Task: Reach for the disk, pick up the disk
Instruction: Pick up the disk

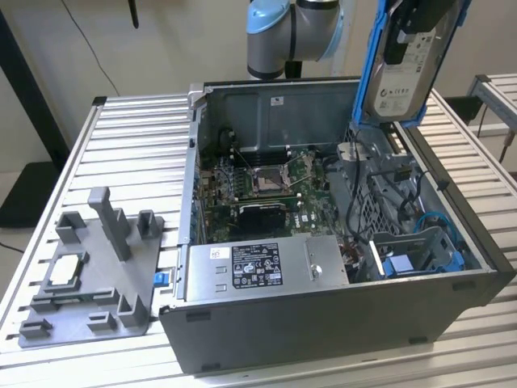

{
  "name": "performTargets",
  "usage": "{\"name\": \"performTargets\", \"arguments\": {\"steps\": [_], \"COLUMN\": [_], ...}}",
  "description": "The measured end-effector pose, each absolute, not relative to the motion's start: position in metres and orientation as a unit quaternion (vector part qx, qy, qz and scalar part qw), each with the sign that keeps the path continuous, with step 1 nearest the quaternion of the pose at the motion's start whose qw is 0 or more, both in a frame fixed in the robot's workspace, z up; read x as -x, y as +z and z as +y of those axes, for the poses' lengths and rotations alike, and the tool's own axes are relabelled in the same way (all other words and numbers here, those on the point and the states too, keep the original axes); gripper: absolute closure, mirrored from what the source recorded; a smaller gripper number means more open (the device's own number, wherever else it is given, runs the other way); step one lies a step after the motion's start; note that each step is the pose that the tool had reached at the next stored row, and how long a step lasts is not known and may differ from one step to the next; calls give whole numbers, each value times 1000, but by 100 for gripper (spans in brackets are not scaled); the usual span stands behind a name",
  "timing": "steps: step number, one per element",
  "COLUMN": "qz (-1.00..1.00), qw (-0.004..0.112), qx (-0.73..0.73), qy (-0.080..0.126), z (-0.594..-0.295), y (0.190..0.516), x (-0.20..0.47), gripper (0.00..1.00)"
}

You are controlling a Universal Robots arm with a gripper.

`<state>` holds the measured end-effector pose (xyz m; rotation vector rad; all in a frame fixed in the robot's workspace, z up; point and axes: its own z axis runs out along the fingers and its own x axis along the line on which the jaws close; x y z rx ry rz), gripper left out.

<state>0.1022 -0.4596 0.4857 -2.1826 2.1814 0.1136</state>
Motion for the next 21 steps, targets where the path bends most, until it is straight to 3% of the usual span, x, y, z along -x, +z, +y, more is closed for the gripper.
{"name": "performTargets", "arguments": {"steps": [21], "qz": [706], "qw": [27], "qx": [707], "qy": [37], "z": [-514], "y": [486], "x": [-102], "gripper": [100]}}
